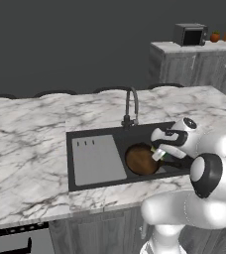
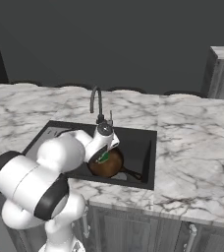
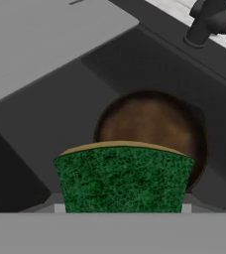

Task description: Pick the pan and sponge and place them into the sink. Then turn on the water.

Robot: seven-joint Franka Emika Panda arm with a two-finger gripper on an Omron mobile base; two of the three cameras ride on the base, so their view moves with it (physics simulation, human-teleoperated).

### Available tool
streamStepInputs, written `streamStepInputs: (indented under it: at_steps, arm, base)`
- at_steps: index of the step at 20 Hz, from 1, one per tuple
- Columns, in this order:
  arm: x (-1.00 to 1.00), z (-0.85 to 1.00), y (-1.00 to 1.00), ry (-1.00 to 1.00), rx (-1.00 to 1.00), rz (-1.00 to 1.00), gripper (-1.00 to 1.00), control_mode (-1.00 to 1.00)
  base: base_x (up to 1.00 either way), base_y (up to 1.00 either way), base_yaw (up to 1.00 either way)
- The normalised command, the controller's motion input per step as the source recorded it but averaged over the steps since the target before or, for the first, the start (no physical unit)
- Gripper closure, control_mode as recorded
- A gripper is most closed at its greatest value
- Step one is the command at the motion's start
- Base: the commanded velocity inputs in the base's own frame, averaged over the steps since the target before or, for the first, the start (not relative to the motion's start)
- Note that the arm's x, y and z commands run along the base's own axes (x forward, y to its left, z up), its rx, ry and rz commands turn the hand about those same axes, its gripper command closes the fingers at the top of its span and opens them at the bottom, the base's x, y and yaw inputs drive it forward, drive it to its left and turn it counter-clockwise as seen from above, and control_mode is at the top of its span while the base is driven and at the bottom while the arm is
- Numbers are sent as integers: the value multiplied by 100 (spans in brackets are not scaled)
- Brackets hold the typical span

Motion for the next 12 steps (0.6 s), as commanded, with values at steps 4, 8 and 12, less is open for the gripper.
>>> streamStepInputs:
  at_steps: [4,8,12]
  arm:
    - [3,-22,2,0,-5,0,100,-100]
    - [0,-27,2,-7,-5,2,100,-100]
    - [0,-30,4,-10,-4,3,100,-100]
  base:
    - [0,0,0]
    - [0,0,0]
    - [0,0,0]
